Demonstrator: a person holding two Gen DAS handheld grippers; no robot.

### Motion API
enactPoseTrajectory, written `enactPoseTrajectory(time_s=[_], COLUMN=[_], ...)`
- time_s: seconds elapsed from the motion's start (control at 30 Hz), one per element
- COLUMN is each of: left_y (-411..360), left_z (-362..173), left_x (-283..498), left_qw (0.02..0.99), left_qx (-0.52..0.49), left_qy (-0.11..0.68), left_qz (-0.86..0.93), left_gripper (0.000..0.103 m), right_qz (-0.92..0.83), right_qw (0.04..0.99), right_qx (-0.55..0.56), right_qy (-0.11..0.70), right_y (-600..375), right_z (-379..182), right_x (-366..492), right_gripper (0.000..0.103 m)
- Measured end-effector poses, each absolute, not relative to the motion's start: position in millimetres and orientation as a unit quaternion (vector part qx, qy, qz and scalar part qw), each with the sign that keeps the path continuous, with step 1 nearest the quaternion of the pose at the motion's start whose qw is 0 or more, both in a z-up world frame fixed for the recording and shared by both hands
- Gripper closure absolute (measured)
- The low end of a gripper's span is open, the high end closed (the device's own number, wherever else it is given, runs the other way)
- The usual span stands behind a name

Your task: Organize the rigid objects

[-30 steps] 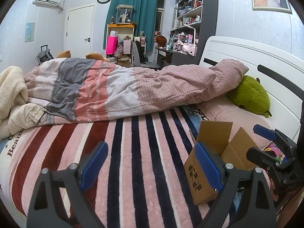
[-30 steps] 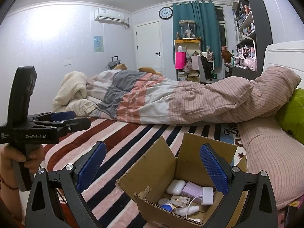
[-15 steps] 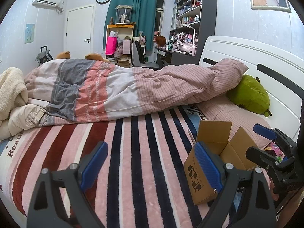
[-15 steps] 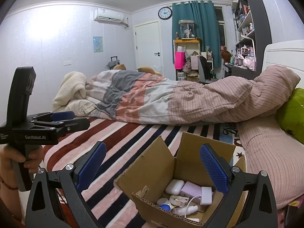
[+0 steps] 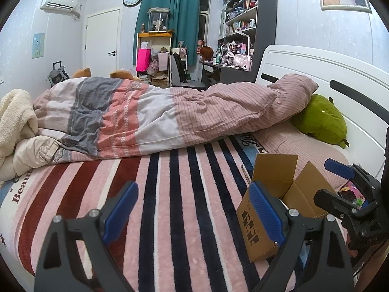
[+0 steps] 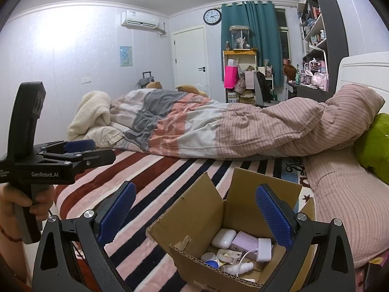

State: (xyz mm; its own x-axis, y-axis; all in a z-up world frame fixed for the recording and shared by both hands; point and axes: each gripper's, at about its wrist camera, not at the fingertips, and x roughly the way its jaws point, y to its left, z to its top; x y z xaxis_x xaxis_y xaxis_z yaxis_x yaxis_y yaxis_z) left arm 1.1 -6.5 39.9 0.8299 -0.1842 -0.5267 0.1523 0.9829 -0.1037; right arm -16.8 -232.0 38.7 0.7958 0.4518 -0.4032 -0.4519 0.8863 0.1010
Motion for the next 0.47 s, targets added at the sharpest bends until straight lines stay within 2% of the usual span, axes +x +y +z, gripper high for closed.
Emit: enactPoseTrajectory(time_s=[0.47], left_y=[-5.8], left_z=[40.8], left_x=[1.9], left_qw=[0.956], left_qx=[-0.028], left_qy=[0.279], left_qz=[-0.089], left_gripper=[0.012], right_qz=[0.240], right_qw=[0.947], right_qx=[-0.001], right_qy=[0.214], right_y=[-230.6], right_z=[35.7], right_x=[-17.2], right_gripper=[0.004])
